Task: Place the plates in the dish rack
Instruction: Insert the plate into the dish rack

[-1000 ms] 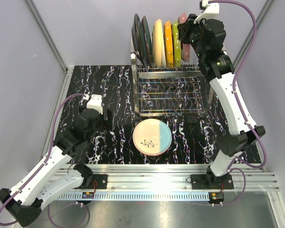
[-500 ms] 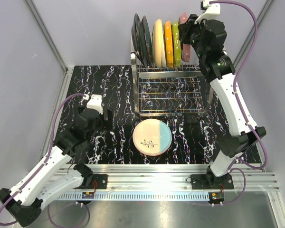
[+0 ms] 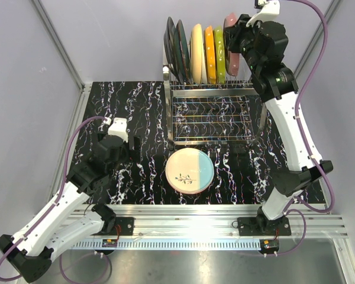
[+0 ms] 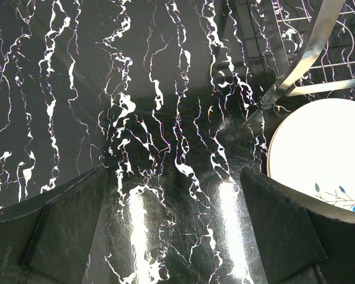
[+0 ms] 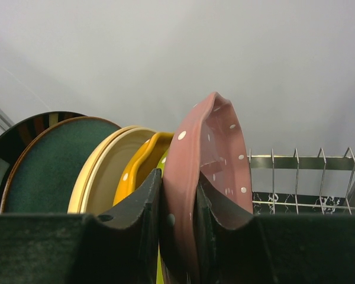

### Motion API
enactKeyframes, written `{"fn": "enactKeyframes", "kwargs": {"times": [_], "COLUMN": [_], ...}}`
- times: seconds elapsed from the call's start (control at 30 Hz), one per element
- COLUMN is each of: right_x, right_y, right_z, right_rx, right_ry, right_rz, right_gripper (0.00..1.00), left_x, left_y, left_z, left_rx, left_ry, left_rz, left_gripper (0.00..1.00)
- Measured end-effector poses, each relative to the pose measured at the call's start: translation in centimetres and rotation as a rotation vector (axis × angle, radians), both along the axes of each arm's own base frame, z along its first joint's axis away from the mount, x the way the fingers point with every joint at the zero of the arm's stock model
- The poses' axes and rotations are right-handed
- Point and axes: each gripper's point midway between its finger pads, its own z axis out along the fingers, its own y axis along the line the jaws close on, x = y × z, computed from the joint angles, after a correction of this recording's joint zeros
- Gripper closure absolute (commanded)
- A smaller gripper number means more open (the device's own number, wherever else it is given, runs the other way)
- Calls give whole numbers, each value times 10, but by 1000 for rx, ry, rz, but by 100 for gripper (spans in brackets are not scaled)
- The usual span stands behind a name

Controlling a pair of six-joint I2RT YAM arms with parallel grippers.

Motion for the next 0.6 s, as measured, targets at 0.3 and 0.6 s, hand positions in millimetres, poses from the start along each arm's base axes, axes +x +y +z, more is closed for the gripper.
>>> {"fn": "enactKeyframes", "kwargs": {"times": [0.3, 0.6], "right_x": [7, 10], "right_y": [0, -1], "right_z": [-10, -16], "right_rx": [16, 24], "right_ry": [-3, 5], "right_rz": [-15, -25], "right_gripper": [100, 100], "left_x": [0, 0], "left_y": [0, 0], "left_z": [0, 0], "left_rx": [0, 0], "left_ry": [0, 0], "left_rz": [0, 0], "left_gripper": [1, 1]}}
